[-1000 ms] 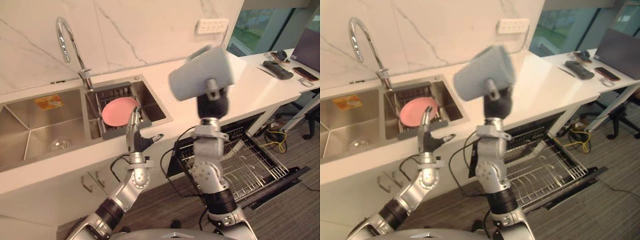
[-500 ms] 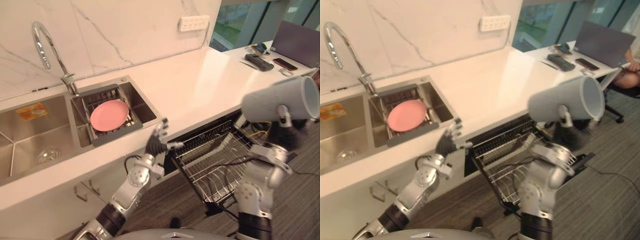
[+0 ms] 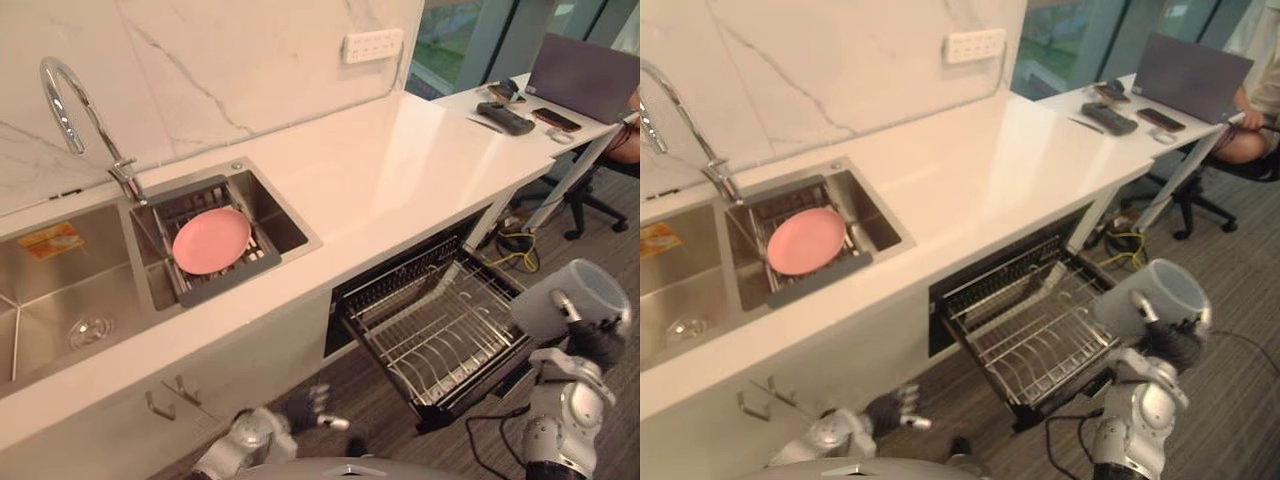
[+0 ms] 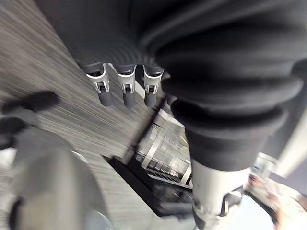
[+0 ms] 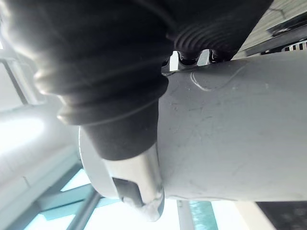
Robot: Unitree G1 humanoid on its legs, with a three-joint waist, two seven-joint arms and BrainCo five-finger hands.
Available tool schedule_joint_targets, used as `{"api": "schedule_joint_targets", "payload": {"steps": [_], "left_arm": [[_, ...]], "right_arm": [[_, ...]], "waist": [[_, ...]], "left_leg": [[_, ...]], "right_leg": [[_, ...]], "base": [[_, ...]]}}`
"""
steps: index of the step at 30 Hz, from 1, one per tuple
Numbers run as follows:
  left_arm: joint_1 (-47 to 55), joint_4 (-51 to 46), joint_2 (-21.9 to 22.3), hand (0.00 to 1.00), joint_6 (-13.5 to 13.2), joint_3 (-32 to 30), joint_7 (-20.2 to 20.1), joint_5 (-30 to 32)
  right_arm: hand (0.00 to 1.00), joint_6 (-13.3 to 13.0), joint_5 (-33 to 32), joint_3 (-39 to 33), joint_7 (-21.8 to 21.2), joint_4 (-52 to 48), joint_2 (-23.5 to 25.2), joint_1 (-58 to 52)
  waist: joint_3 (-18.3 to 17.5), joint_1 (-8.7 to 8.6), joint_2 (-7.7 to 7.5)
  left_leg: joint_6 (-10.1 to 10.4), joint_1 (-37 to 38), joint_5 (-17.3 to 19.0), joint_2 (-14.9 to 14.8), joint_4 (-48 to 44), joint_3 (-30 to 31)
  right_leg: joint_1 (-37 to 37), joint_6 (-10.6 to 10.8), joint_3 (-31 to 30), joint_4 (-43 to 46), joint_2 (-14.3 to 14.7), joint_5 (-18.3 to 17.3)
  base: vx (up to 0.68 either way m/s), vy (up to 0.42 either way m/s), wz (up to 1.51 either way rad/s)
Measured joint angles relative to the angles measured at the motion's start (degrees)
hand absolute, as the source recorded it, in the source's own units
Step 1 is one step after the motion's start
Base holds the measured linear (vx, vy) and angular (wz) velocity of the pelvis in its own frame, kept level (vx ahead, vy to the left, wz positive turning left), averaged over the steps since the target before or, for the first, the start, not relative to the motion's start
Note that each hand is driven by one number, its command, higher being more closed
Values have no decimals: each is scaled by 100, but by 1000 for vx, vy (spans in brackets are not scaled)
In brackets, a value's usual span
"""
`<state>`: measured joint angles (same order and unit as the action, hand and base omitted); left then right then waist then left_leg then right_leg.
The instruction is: Walk over to the sink, pick up the cup, carry it to the dishwasher, place the cup inside the dishwasher, then close the dishwasher door
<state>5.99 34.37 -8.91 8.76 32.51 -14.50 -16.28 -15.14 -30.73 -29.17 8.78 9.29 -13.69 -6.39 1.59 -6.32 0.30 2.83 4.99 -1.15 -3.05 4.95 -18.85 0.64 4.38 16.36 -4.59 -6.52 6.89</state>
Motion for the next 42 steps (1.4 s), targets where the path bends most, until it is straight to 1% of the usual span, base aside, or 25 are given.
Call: {"api": "schedule_joint_targets", "payload": {"steps": [1, 2, 3, 4, 5, 8, 11, 15, 16, 17, 18, 19, 20, 21, 23, 24, 25, 26, 30, 31, 33, 35, 38, 40, 42], "left_arm": [[56, 476, -2, 0, -127, -365, 180, 264], [81, 708, -5, 0, -224, -571, 295, 400], [144, 1082, -48, 0, -446, -947, 546, 689], [183, 1202, -83, 0, -546, -1087, 659, 815], [254, 1380, -176, 0, -699, -1330, 838, 987], [404, 1583, -246, 0, -1193, -1804, 1249, 1533], [430, 1586, -261, 0, -1389, -1979, 1467, 1844], [428, 1586, -308, 0, -1385, -2233, 1693, 2298], [433, 1595, -306, 0, -1358, -2288, 1762, 2418], [419, 1594, -309, 0, -1345, -2295, 1805, 2495], [397, 1595, -312, 0, -1332, -2305, 1867, 2688], [386, 1595, -319, 0, -1330, -2307, 1929, 2911], [380, 1593, -328, 0, -1330, -2306, 1940, 3036], [371, 1586, -354, 0, -1331, -2293, 1972, 3244], [315, 1555, -389, 0, -1305, -2273, 2050, 3346], [274, 1557, -399, 0, -1279, -2270, 2053, 3347], [-37, 1520, -607, 0, -1109, -2236, 2197, 3346], [-45, 1531, -655, 0, -1073, -2229, 2204, 3346], [-40, 1627, -702, 0, -992, -2200, 2223, 3343], [-55, 1604, -706, 0, -1012, -2097, 2272, 3340], [-72, 1612, -688, 0, -1045, -1997, 2317, 3331], [-85, 1633, -686, 0, -1064, -1857, 2376, 3322], [-85, 1700, -654, 0, -1121, -1601, 2411, 3330], [-87, 1685, -639, 0, -1245, -1414, 2411, 3346], [-93, 1685, -618, 0, -1305, -1207, 2415, 3351]], "right_arm": [[100, 77, 257, -6, 0, 158, -3, 12], [100, 107, 413, -3, -1, 242, -2, 22], [100, 193, 723, 2, -1, 426, -2, 68], [100, 210, 891, 3, -3, 535, -3, 91], [100, 307, 1168, 8, -3, 694, -3, 106], [100, 495, 1834, 7, -14, 1139, -27, 183], [100, 668, 2015, 116, -84, 1338, -87, 302], [100, 974, 2206, 439, -199, 2004, -404, 869], [100, 1062, 2204, 528, -236, 2174, -506, 1035], [100, 1074, 2204, 577, -236, 2257, -555, 1111], [100, 1144, 2206, 642, -236, 2458, -635, 1292], [100, 1190, 2210, 681, -231, 2680, -706, 1442], [100, 1189, 2211, 701, -228, 2815, -747, 1515], [100, 1194, 2211, 727, -218, 3079, -816, 1712], [100, 1205, 2215, 888, -204, 3623, -1065, 2128], [100, 1205, 2216, 895, -202, 3737, -1131, 2238], [100, 1187, 2216, 1018, -129, 4386, -1696, 3009], [100, 1187, 2216, 1025, -94, 4403, -1761, 3102], [100, 1185, 2217, 1101, -99, 4578, -1886, 3251], [100, 1189, 2241, 1116, -102, 4789, -1990, 3411], [100, 1204, 2618, 1272, -121, 5081, -2225, 3695], [100, 1228, 2892, 1353, -253, 5273, -2399, 3971], [100, 1261, 2890, 1728, -360, 5364, -2502, 4166], [100, 1289, 2882, 1892, -383, 5506, -2520, 4310], [100, 1292, 2860, 2011, -385, 5537, -2518, 4383]], "waist": [[6, 4, -10], [11, 16, -18], [25, 26, -41], [32, 26, -51], [40, 27, -64], [67, 56, -78], [148, 121, -84], [442, 159, -64], [504, 170, -25], [575, 167, -19], [736, 192, -12], [806, 268, 11], [828, 307, 30], [942, 312, 62], [1186, 352, 112], [1224, 378, 129], [1784, 476, 180], [1898, 500, 188], [2047, 529, 224], [2149, 543, 272], [2238, 561, 351], [2467, 581, 459], [2612, 595, 622], [2641, 614, 684], [2660, 652, 726]], "left_leg": [[-7, -2, 4, 17, 0, 31], [-13, -1, 7, 25, 0, 38], [-22, -9, 13, 46, 0, 58], [-26, -16, 15, 58, 0, 76], [-40, -37, 21, 83, -1, 123], [-93, -62, 43, 170, -1, 229], [-115, -75, 60, 230, -2, 292], [-155, -140, 57, 281, -2, 341], [-187, -248, 33, 294, -3, 390], [-191, -284, 19, 302, -4, 438], [-243, -337, -42, 313, -5, 491], [-249, -428, -62, 321, -6, 502], [-254, -473, -77, 326, -7, 512], [-260, -503, -106, 342, -20, 591], [-278, -602, -157, 366, -41, 673], [-290, -657, -170, 366, -42, 692], [-338, -1011, -323, 371, -44, 828], [-339, -1033, -331, 364, -43, 853], [-301, -1154, -369, 357, -43, 929], [-296, -1227, -408, 365, -43, 951], [-308, -1485, -495, 375, -42, 958], [-278, -1623, -583, 362, -43, 996], [-291, -1721, -661, 353, -42, 1073], [-293, -1789, -692, 362, -42, 1114], [-287, -1827, -711, 374, -42, 1129]], "right_leg": [[18, 11, 23, -1, -19, -12], [22, 14, 24, -1, -27, -15], [21, 17, 32, -2, -45, -20], [22, 18, 43, -1, -57, -26], [28, 30, 77, -1, -84, -39], [64, 105, 175, 0, -167, -46], [66, 166, 189, 1, -224, -32], [15, 195, 235, 38, -255, -46], [-81, 195, 279, 75, -269, -55], [-96, 178, 318, 84, -278, -42], [-124, 174, 365, 98, -292, -39], [-217, 170, 382, 119, -303, -34], [-277, 164, 392, 143, -307, -20], [-293, 153, 448, 158, -323, -11], [-333, 111, 453, 165, -348, 19], [-394, 85, 448, 173, -348, 39], [-712, 18, 445, 265, -370, 122], [-755, 19, 437, 313, -370, 122], [-884, 19, 427, 402, -374, 122], [-951, 20, 420, 425, -394, 121], [-1235, 38, 381, 472, -414, 132], [-1393, 30, 375, 544, -413, 125], [-1456, 17, 435, 561, -407, 111], [-1496, 18, 475, 562, -416, 114], [-1528, 21, 490, 562, -428, 119]], "base": [[5, 9, 16], [8, 19, 12], [7, 19, 6], [14, 24, 12], [15, 19, 20], [32, 34, 21], [32, 29, 5], [2, 9, 8], [-2, -1, 20], [6, -2, 28], [7, 3, 24], [12, 3, 19], [42, 5, 21], [79, 10, 29], [53, 25, 29], [-86, 61, 37], [-118, 55, 29], [-120, 46, 29], [-34, 13, 8], [-71, 18, 11], [-63, 10, 8], [-27, -18, 7], [15, -29, 10], [54, -23, 13], [67, -21, 7]]}}
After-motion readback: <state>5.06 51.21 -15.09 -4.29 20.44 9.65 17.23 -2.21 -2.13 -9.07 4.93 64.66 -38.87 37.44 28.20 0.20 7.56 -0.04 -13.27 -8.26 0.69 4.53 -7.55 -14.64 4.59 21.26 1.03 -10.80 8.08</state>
